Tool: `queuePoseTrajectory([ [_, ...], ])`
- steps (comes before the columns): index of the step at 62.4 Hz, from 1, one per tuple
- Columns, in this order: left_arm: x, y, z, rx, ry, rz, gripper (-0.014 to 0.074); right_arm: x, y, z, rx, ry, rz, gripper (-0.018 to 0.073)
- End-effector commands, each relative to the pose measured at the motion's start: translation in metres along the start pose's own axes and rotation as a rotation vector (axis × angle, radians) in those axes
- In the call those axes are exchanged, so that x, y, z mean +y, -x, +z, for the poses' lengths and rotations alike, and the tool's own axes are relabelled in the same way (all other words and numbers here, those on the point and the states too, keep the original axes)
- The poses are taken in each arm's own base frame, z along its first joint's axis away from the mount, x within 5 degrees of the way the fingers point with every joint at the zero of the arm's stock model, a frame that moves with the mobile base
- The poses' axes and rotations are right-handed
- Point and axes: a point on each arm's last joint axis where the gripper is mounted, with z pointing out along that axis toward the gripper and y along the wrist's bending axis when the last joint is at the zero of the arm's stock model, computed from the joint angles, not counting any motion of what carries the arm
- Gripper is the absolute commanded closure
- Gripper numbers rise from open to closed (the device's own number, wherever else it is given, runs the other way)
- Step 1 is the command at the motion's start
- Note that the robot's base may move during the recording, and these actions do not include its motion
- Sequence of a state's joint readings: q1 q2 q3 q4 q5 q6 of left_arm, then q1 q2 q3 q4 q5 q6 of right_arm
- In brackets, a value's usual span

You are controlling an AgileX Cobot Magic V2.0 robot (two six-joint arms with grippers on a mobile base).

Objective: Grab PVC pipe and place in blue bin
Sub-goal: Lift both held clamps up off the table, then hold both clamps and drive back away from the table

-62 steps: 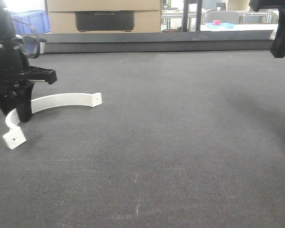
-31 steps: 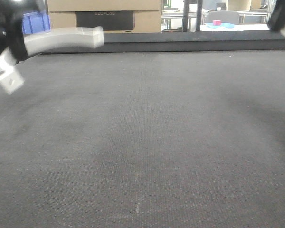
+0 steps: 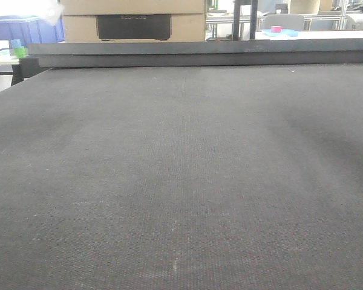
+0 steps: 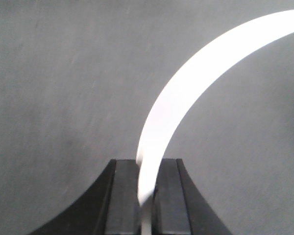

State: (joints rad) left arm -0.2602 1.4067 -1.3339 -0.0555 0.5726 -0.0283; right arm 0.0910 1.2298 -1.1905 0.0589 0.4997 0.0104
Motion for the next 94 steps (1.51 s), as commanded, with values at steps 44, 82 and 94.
queuePoseTrajectory([
  [44,-0.004,-0.044,-0.075,-0.442,-0.022,0.078,0.0708,-0.002,-0.039,-0.076,-0.427,-0.003,-0.031,0.0727],
  [82,0.008,-0.048,-0.13,-0.585,0.031,0.056,0.0708,0.03,-0.043,-0.103,-0.452,0.199,-0.044,0.0727],
  [94,0.008,-0.061,-0.137,-0.588,0.031,0.056,0.0708,0.029,-0.045,-0.113,-0.449,0.203,-0.046,0.0727],
])
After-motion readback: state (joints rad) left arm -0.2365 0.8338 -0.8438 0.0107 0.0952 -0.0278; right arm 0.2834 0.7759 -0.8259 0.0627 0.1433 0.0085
